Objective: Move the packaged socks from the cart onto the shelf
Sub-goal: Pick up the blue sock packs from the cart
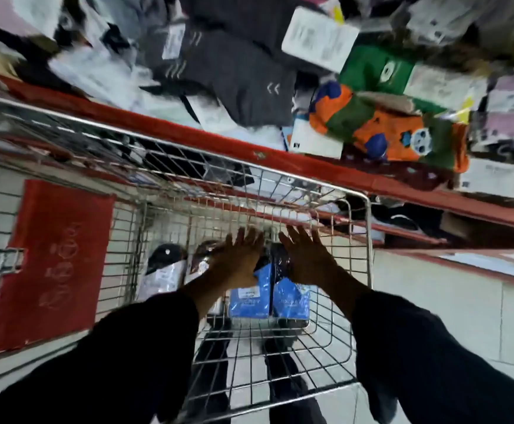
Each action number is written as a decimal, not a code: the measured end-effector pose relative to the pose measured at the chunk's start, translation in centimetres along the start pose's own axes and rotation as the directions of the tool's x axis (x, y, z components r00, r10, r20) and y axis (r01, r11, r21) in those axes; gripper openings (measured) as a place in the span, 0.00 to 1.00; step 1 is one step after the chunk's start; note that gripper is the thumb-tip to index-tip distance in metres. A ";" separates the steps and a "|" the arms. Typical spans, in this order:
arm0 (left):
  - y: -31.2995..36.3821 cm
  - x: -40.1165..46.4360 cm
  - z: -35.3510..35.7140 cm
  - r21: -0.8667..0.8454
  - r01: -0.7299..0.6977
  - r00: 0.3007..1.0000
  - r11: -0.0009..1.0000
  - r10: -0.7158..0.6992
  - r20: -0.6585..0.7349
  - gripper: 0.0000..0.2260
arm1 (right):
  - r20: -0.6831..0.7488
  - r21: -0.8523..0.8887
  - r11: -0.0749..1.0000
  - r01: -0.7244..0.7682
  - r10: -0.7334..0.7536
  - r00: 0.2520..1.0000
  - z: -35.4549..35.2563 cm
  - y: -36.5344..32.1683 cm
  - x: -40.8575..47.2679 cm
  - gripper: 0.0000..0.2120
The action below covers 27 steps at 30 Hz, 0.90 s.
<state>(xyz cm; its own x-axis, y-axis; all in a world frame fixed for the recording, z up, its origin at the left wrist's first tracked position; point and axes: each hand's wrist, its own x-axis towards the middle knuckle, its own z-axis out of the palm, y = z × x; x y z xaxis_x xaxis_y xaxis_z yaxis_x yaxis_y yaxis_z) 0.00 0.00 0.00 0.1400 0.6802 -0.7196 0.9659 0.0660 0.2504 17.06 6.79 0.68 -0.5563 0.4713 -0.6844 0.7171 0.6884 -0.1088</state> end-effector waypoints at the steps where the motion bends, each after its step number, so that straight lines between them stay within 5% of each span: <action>1: -0.1 1.0 -0.1 0.017 -0.011 0.999 1.000 0.011 0.038 0.52 | 0.053 -0.041 0.999 0.026 -0.024 0.998 0.0 0.3 1.2 0.45; 6: -0.4 4.2 -0.4 0.077 -0.071 0.991 0.995 0.061 0.117 0.46 | 0.253 0.023 0.999 0.050 -0.054 0.966 -0.6 1.0 4.8 0.46; 12: -0.3 3.6 -1.6 0.213 -0.144 0.986 0.967 0.121 0.118 0.37 | 0.283 -0.068 0.996 0.057 -0.036 0.959 -0.7 1.1 5.1 0.32; 16: 0.1 1.4 -0.9 0.166 -0.161 0.987 0.973 0.156 0.042 0.38 | 0.211 -0.025 0.998 0.061 -0.055 0.976 -1.1 0.9 3.2 0.39; 20: 0.7 -2.0 0.4 -0.065 -0.121 0.992 0.991 0.122 0.021 0.35 | 0.145 0.174 0.984 0.030 -0.055 0.988 -1.6 0.1 -0.8 0.41; 27: 1.9 -9.8 -3.5 0.083 -0.124 0.956 0.989 0.141 -0.258 0.25 | -0.194 0.196 0.980 0.021 0.017 0.981 -6.0 -2.3 -9.0 0.34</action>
<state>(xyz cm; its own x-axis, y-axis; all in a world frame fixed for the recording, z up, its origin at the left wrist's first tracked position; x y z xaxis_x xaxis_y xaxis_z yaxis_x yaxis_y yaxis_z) -0.34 -4.00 9.77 0.2143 0.8477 -0.4852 0.9558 -0.0795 0.2832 17.84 4.24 11.37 -0.6146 0.5814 -0.5331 0.7735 0.5766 -0.2630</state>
